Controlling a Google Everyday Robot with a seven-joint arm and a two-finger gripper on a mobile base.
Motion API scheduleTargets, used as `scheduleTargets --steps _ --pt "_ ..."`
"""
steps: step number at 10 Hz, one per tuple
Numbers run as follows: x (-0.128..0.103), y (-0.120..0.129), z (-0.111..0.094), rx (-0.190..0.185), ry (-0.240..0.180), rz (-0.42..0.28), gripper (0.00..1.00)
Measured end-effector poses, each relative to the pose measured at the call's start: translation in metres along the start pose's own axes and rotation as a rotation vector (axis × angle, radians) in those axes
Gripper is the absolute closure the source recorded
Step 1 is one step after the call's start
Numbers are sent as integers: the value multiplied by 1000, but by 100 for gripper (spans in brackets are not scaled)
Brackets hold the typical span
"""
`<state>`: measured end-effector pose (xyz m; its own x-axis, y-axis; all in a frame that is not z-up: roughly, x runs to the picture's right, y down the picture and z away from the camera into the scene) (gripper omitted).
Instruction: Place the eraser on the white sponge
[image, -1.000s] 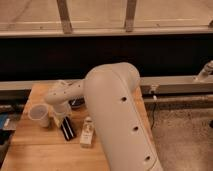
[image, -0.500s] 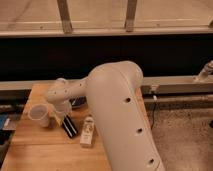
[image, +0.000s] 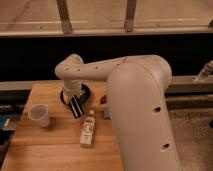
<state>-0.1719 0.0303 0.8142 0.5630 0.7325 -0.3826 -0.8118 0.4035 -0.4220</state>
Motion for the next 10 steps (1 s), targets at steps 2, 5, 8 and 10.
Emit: scheduleTargets --steps 2,5,8,10 --pt "-17 -47 -32 26 -28 80 82" --pt "-18 -136 -68 68 -55 243 82" --pt "24 -197 -73 74 -57 395 82" --pt "38 -212 -72 76 -59 432 82"
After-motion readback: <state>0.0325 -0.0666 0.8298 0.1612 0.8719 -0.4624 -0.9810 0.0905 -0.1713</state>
